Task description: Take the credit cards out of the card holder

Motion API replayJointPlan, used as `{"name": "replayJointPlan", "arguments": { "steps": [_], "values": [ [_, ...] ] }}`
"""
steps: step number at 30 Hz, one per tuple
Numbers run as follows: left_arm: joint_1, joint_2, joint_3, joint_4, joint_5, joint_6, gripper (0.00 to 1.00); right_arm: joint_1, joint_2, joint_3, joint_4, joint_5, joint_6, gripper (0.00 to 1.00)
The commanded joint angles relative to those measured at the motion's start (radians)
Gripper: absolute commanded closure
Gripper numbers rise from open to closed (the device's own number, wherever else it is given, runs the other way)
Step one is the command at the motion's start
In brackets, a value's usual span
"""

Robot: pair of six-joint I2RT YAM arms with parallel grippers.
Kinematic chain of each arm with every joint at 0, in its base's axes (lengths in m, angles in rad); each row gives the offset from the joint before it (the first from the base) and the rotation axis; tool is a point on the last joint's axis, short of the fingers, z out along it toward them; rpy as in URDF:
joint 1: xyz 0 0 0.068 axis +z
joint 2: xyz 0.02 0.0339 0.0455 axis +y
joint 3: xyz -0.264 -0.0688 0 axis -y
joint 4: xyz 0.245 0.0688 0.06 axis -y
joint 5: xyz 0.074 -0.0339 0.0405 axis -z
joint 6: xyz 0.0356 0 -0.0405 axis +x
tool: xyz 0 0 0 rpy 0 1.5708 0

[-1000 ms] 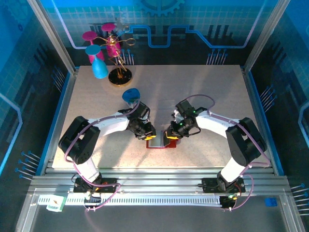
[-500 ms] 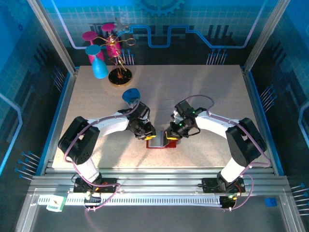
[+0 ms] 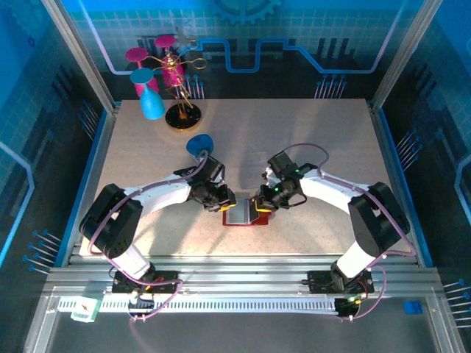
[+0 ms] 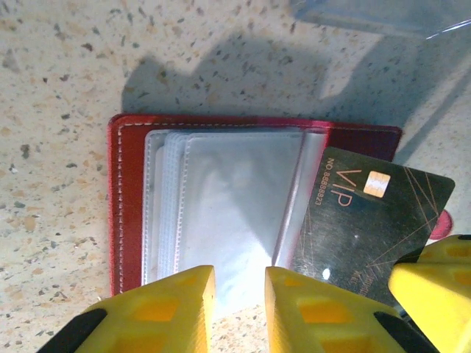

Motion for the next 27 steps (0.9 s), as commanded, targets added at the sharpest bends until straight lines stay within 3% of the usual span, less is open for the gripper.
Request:
{"name": "replayJointPlan", "arguments": {
  "steps": [1,5,9,19,27],
  "values": [
    [0.012,-0.049,-0.010,0.041,-0.025,-0.016,0.75,0.009,-0.044,0.044,-0.067,0.018,-0.058,0.98],
    [0.035,-0.090,-0.015,0.047,-0.050,-0.010,0.75,0.007,-0.071,0.073,-0.117,0.008,-0.183,1.00],
    [0.080,-0.132,-0.046,0.075,-0.055,-0.022,0.74,0.011,-0.094,0.116,-0.177,-0.002,-0.414,1.00],
    [0.164,-0.158,-0.048,0.075,-0.040,-0.007,0.74,0.051,-0.043,0.277,-0.409,0.178,-1.102,1.00],
    [0.173,-0.152,-0.031,0.074,-0.033,-0.012,0.74,0.049,0.057,0.425,-0.482,0.299,-1.380,1.00]
  ]
}}
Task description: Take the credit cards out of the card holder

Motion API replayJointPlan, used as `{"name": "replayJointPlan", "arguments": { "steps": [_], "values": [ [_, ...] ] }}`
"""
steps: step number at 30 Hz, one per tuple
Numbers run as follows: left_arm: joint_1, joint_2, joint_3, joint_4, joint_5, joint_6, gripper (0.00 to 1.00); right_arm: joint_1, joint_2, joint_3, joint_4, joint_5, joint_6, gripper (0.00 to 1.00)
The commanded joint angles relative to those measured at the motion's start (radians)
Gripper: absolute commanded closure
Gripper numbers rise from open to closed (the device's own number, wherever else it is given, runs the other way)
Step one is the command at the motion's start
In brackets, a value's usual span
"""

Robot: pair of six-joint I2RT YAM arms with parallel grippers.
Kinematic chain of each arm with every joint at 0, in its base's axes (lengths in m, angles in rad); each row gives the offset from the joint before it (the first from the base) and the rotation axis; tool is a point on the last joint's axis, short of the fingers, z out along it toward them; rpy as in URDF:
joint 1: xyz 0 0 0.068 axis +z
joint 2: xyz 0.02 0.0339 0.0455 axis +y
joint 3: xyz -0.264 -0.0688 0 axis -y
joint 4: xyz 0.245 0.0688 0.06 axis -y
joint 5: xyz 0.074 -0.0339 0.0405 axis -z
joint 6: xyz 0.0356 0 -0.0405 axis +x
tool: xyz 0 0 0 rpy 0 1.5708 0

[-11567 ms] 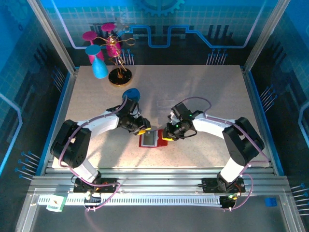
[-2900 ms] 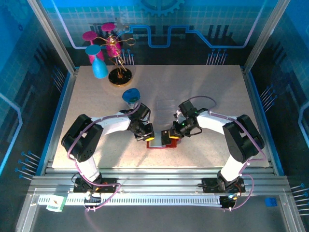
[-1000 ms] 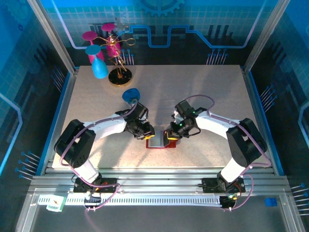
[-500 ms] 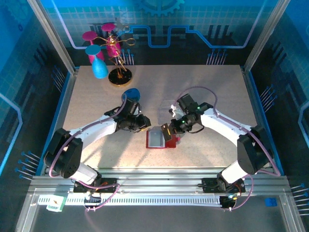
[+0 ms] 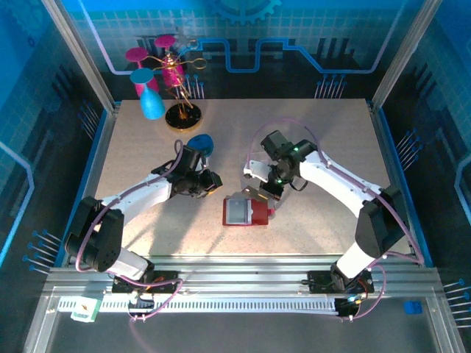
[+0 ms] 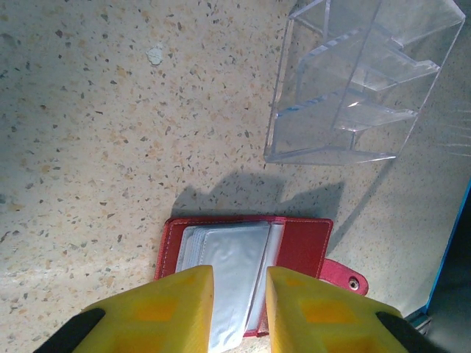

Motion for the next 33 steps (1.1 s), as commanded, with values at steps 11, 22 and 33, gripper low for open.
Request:
{"name": "replayJointPlan", "arguments": {
  "steps": [11,22,33],
  "values": [
    [0.012,-0.036,-0.010,0.033,0.016,-0.026,0.74,-0.032,0.191,0.314,-0.210,0.125,-0.310,1.00],
    [0.021,-0.033,-0.024,0.057,0.026,-0.044,0.74,-0.066,0.331,0.518,-0.290,0.156,-0.400,1.00],
    [0.026,-0.020,-0.010,0.071,0.034,-0.059,0.74,-0.072,0.446,0.615,-0.317,0.135,-0.440,1.00]
  ]
}}
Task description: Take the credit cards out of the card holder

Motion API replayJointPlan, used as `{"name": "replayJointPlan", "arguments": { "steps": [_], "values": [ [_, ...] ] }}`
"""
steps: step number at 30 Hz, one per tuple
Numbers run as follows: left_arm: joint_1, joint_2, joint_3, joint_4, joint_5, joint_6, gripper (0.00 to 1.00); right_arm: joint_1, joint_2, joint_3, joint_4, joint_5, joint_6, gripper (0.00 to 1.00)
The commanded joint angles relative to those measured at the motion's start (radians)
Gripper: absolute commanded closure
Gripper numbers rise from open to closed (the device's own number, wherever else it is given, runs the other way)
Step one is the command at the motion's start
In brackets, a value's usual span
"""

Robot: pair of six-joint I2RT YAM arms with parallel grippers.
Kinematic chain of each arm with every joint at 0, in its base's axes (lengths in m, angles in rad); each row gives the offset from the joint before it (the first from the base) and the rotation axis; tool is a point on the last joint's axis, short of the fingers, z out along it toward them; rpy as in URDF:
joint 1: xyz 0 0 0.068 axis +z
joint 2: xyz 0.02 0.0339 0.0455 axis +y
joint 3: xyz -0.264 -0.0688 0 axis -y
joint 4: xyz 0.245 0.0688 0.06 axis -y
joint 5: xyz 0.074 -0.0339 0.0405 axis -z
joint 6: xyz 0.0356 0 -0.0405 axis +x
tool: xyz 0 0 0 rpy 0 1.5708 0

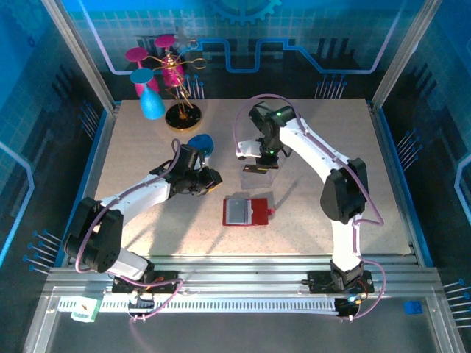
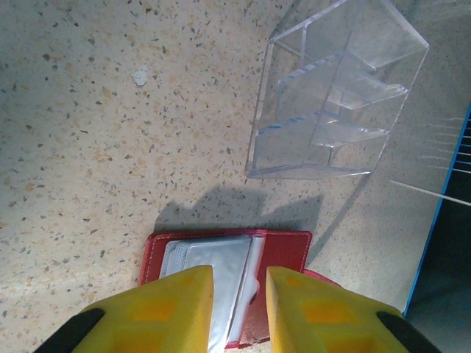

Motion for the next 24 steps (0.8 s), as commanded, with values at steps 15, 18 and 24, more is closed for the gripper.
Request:
{"name": "replayJointPlan", "arguments": {
  "steps": [15,18,24],
  "values": [
    [0.030,-0.025,-0.030,0.048,0.023,-0.048,0.74,-0.005,0.150,0.075,-0.061,-0.027,-0.021,1.00],
    [0.030,-0.022,-0.034,0.054,0.025,-0.050,0.74,0.002,0.156,0.082,-0.059,-0.035,-0.013,1.00],
    [0.033,-0.015,-0.037,0.060,0.032,-0.052,0.74,0.008,0.173,0.111,-0.055,-0.047,0.008,1.00]
  ]
}}
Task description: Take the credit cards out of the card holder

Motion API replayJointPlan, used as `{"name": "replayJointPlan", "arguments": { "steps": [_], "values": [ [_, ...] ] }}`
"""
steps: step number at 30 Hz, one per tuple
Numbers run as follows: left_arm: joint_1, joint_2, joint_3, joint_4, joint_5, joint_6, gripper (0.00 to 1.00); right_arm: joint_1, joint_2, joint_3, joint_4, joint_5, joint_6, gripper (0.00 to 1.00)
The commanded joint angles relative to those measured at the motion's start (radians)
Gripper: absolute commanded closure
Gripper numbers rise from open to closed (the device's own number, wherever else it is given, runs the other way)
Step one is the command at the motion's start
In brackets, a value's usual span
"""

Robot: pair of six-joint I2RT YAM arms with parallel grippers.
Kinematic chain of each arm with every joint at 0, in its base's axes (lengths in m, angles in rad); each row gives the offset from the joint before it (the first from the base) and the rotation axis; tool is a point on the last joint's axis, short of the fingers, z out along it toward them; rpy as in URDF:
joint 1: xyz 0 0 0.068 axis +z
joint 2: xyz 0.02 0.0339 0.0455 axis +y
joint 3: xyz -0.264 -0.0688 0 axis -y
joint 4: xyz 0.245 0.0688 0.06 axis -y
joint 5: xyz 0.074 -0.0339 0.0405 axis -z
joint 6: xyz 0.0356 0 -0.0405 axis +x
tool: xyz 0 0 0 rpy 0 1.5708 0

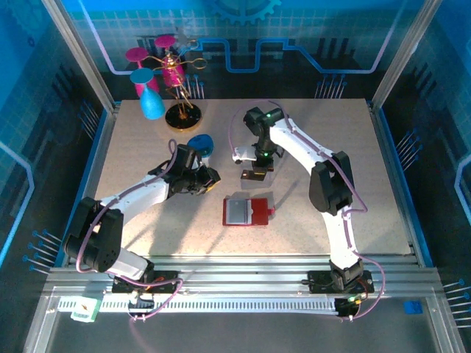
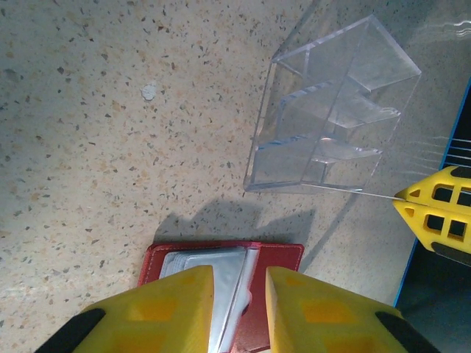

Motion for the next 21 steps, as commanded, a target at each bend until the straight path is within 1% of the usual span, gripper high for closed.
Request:
{"name": "replayJointPlan", "arguments": {
  "steps": [1,11,15,21],
  "values": [
    [0.008,-0.016,-0.019,0.019,0.025,-0.005,0.74,0.008,0.027,0.039,-0.026,-0.024,0.011,1.00],
    [0.010,-0.016,-0.033,0.035,0.028,-0.014,0.74,-0.008,0.032,0.065,-0.032,-0.001,0.028,1.00],
    [0.010,-0.012,-0.031,0.034,0.031,-0.015,0.74,-0.021,0.021,0.038,-0.031,0.030,0.028,1.00],
    [0.010,-0.007,-0.030,0.038,0.034,-0.015,0.74,-0.035,0.022,0.023,-0.017,0.038,0.036,1.00]
  ]
}}
